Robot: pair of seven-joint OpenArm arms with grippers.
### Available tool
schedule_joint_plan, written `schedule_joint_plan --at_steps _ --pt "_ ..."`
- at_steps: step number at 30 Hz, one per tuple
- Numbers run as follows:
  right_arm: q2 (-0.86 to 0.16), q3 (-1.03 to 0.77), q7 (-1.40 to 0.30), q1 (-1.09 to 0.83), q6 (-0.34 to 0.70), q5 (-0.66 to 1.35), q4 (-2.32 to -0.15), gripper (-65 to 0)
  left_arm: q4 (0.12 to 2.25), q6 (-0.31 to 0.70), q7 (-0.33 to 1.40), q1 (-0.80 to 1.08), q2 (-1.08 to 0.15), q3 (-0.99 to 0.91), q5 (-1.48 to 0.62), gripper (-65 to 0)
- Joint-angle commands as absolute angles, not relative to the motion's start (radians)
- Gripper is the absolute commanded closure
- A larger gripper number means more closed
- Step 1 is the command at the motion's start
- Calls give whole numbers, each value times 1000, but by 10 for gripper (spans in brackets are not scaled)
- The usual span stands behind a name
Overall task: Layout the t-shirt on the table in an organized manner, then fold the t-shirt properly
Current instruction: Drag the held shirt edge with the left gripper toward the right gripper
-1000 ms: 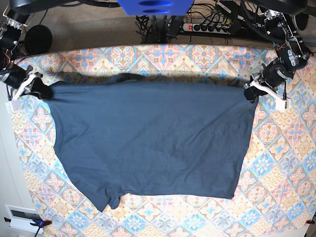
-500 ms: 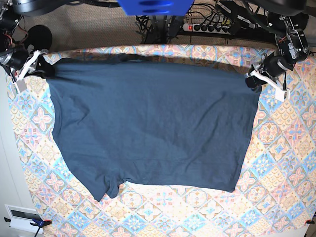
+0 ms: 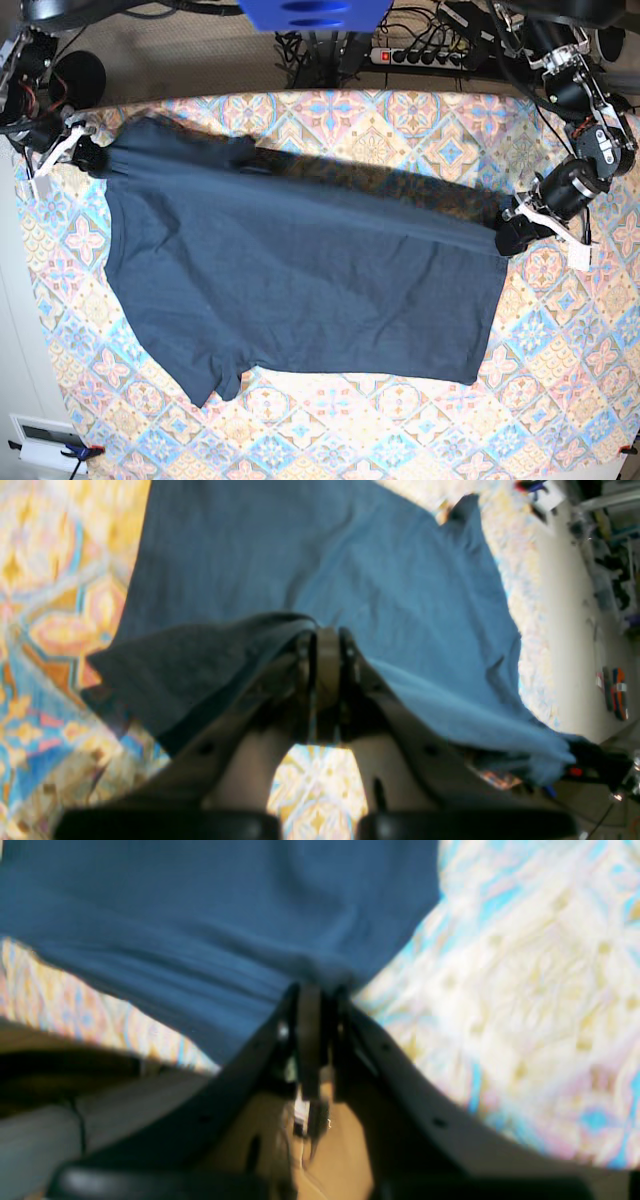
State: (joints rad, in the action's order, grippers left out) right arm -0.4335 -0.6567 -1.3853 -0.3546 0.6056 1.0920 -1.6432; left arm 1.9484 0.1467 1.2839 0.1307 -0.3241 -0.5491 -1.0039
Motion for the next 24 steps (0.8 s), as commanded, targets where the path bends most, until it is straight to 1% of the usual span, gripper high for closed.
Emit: schedule_joint_plan --at_steps 1,6,10,14,21,24 --pt "-452 -668 -1383 -335 607 1086 -1632 -24 1962 145 1259 113 -337 -555 -1010 0" --pt "-444 -668 -1385 -274 607 1086 -1575 -25 1962 145 1254 87 -337 -555 -1010 0" --pt "-421 -668 -1380 -226 607 1084 -1550 -26 1928 145 1253 42 -297 -555 -1009 0" --pt "-397 -668 -1379 -191 607 1084 -1512 -26 1824 145 1253 -10 -278 -555 -989 0" --pt "-397 -668 -1377 -130 607 1084 -1443 -26 1616 145 1247 -87 -259 -555 -915 0" --pt "-395 -670 -1374 -102 607 1082 -1443 -26 1541 145 1202 -105 -265 -521 -898 0"
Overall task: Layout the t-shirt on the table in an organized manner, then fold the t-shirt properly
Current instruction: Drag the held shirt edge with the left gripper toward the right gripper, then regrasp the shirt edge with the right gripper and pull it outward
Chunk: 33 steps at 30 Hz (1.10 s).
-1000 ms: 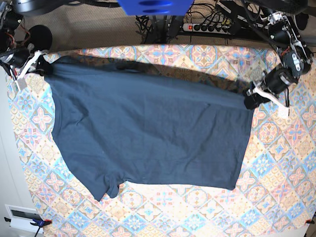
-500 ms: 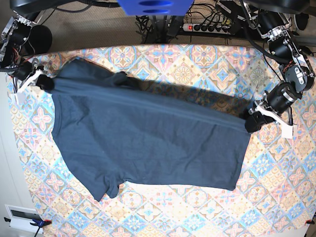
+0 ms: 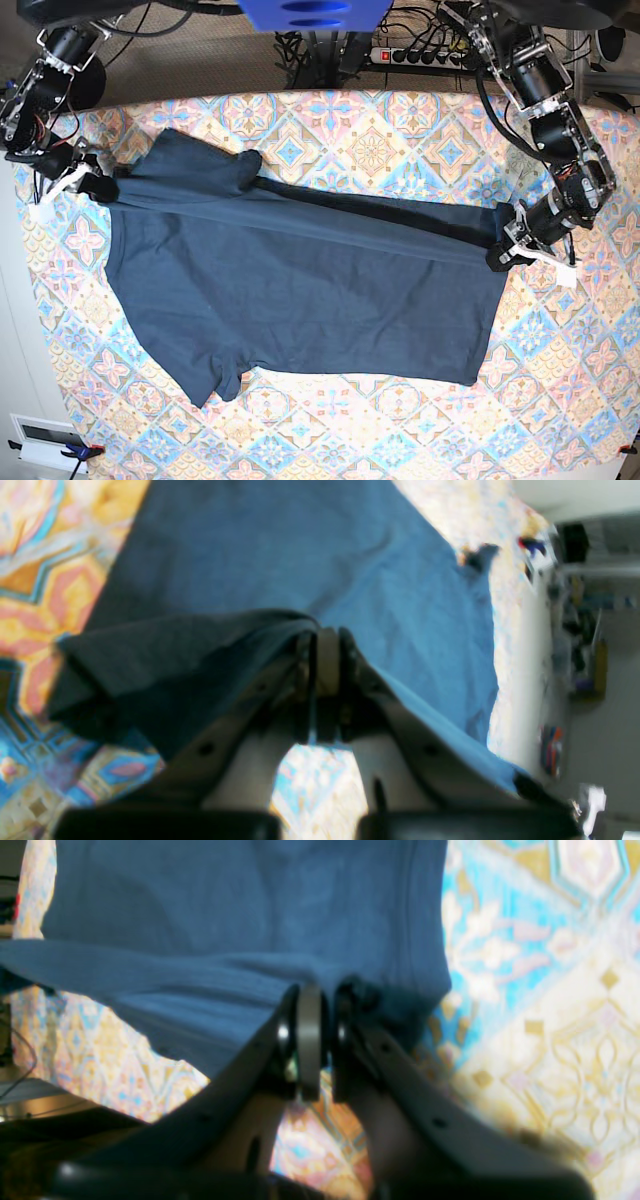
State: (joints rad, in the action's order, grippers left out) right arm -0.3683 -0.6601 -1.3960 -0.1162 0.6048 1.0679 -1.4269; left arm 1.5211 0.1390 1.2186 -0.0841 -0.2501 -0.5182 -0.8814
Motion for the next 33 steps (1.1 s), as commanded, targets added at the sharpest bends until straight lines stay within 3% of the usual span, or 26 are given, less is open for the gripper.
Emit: schedule_joint_plan --at_steps 1,10,13,17,20,26,33 --pt "-395 -670 -1374 -93 607 1082 -1443 -26 1520 145 1178 -107 -266 -496 -895 0" --pt "-395 -668 -1340 -81 607 1009 -1443 -30 1431 143 1069 -108 -328 -288 -840 0" --pt "-395 -668 -1348 -82 607 983 -1452 -92 1431 143 1069 -105 -352 -269 -834 -1" --pt "-395 -668 -1351 -88 607 983 -1454 -231 1432 143 1064 -102 -374 -274 -839 -134" --pt "-395 -668 -1351 -105 607 983 -1529 -290 1432 143 1070 -81 -404 -295 -897 -255" --pt "-395 -642 -1351 -255 607 984 -1781 -294 1432 143 1070 -1 -438 -378 -1084 -413" --pt "-395 -435 -1342 -295 607 941 -1794 -292 1432 143 1070 35 -438 -409 -1098 -443"
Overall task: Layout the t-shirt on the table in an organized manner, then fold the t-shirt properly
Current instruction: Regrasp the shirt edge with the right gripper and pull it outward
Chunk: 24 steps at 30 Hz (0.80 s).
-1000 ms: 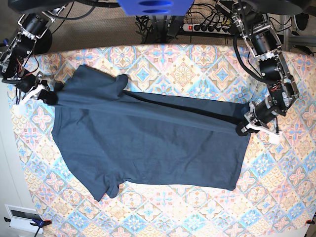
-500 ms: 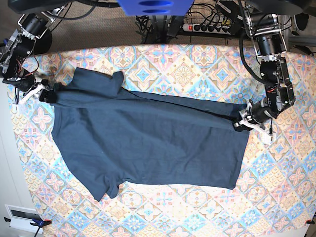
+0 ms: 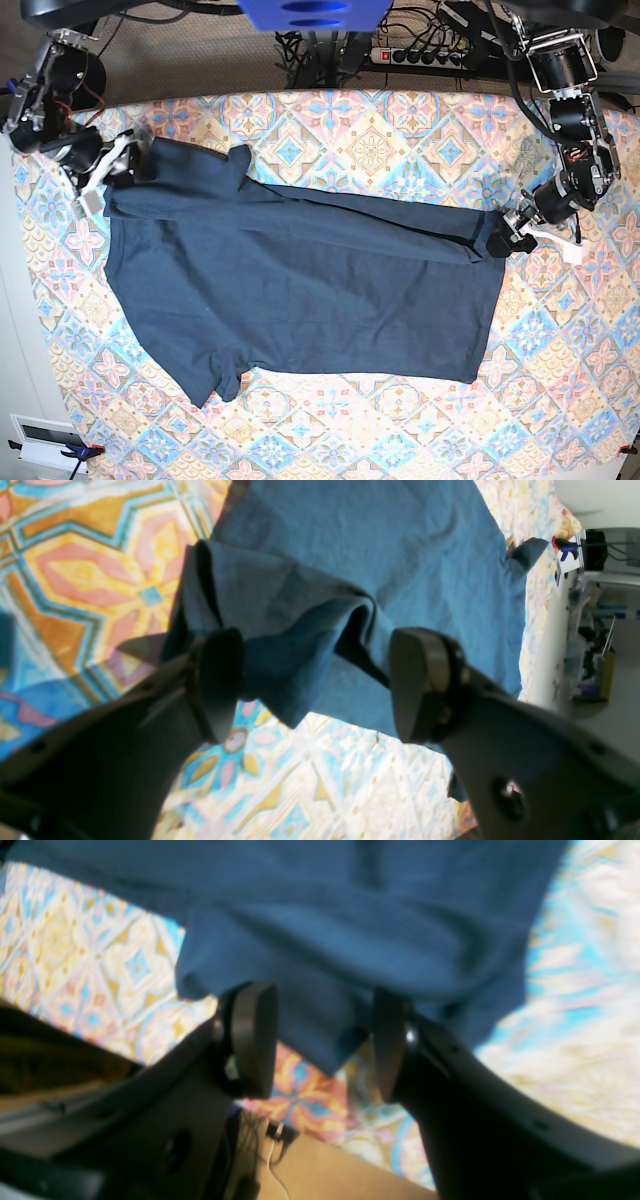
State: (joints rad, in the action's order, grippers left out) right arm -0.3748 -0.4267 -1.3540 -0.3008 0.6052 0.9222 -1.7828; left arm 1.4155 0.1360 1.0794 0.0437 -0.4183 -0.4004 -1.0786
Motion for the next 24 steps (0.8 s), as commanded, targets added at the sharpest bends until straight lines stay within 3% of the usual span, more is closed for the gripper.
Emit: schedule_joint_plan --at_steps 1,7,20,22,24 --pt "-395 -417 -1340 -294 607 912 -1782 -292 1432 143 1070 33 -438 -409 -1098 -443" --pt "-371 -383 -1339 -292 607 797 -1701 -292 1434 143 1070 33 -438 -409 -1098 -443" --pt "-357 -282 -1282 -292 607 805 -1626 -289 1434 143 1070 30 -433 -406 -1098 -443" --pt "-332 -278 -1283 -292 608 805 -1626 -260 1434 143 1070 30 -433 -406 -1098 -443" --pt "-321 -278 -1288 -292 608 805 -1627 -177 1434 143 1070 31 -433 -406 -1098 -443"
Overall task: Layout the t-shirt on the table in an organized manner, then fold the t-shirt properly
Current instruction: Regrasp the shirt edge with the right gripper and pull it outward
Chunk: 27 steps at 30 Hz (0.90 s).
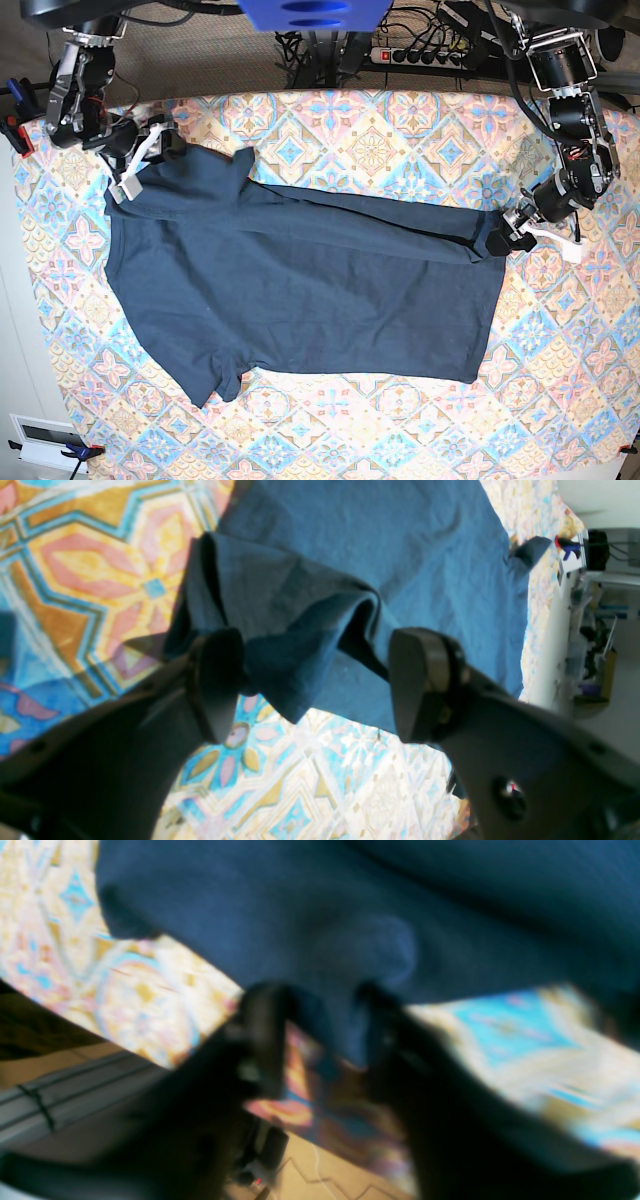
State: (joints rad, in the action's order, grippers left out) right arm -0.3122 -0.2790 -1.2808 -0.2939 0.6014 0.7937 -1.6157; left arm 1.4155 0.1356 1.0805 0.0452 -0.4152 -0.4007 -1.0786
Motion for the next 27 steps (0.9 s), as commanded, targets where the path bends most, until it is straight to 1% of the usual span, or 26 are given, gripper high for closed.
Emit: schedule_joint_plan --at_steps 1,3,4,7,9,13,15,19,21,27 --pt "-321 -277 -1288 -292 608 805 -1632 -123 1434 143 1070 31 -433 -406 -1098 -443" --pt "-320 -278 -1288 -292 613 822 -1639 -18 1434 143 1070 33 -433 -406 -1098 -443" --pt "-320 -278 -1287 -292 613 845 -1647 -14 1434 143 1070 33 -433 -406 -1098 -443" --pt "-325 -291 -1285 -292 613 941 -1693 -30 1434 143 1070 35 -437 -406 -1098 -443" --pt "-325 -329 -1285 -292 613 1023 -1738 -30 1434 143 1070 35 -437 -406 -1098 -443" --pt "-325 -421 -1290 -289 613 1113 -1793 -30 1434 143 1070 36 -437 -406 -1098 -443" --pt "-325 -450 -1291 -240 613 1145 -1791 -30 1434 143 1070 42 -437 -406 -1098 -443" --pt "-325 -452 -1291 -90 613 1156 -1785 -30 1434 143 1070 45 -437 -406 -1098 -443" --pt "-325 -450 -1291 -51 613 1156 -1742 -30 1434 143 1070 48 -437 -406 -1098 -443" --pt "-321 -443 -1291 50 613 1156 -1523 -33 1434 145 1070 48 -438 -406 -1098 -443"
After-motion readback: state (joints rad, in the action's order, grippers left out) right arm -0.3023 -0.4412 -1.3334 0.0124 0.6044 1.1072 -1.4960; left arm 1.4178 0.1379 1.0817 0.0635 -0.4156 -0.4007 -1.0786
